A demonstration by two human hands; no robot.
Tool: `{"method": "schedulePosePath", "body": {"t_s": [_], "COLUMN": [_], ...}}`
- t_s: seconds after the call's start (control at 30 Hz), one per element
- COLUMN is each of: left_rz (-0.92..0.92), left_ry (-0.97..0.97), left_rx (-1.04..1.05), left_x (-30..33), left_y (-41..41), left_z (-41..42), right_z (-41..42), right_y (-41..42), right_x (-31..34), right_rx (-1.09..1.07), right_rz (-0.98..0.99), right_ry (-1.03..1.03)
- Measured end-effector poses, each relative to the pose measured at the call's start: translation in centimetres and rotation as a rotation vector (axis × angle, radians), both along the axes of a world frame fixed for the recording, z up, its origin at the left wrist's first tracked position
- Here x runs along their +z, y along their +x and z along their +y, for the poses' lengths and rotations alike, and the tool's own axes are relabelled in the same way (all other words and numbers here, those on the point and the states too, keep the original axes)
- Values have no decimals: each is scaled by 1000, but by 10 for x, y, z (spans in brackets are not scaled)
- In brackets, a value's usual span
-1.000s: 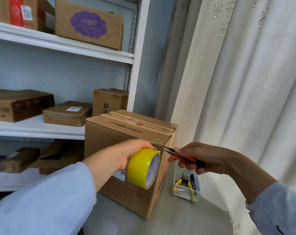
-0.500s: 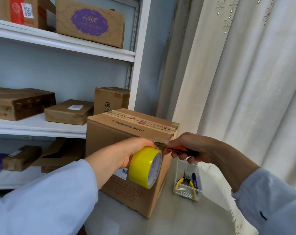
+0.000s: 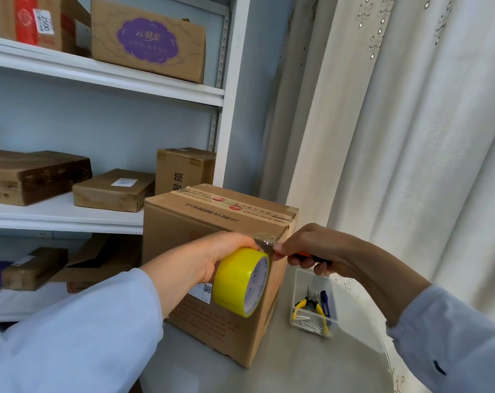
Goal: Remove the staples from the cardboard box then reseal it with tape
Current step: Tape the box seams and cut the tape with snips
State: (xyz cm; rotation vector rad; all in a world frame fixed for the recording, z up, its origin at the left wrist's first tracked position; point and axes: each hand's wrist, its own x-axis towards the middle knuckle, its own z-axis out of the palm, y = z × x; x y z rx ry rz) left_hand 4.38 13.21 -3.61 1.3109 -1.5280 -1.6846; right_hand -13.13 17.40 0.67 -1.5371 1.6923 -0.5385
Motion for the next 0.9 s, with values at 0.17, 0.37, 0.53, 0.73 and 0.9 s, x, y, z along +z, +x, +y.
{"method": "schedulePosePath", "body": {"t_s": [0.17,0.37,0.53,0.73,0.9], "left_rz": [46,113,175,114,-104], "left_ry": [4,27,31,-170,-274], "left_rx": [4,3,-13,24,-30], "left_x": [-2,0,2,-4,-17], "left_y": [1,-1,-1,2,12], "left_z": [-5,-1,3,0,11], "right_z": [10,-7,-18,-17,-15], "right_y": [1,31,33,30,28], "right_x": [30,-5,-16,-10,-9], "right_rx": [-21,-28,-70,18,43], "right_rz": [205,73,69,70,81], "right_ry": [-269,-442,-444,-386,-411]}}
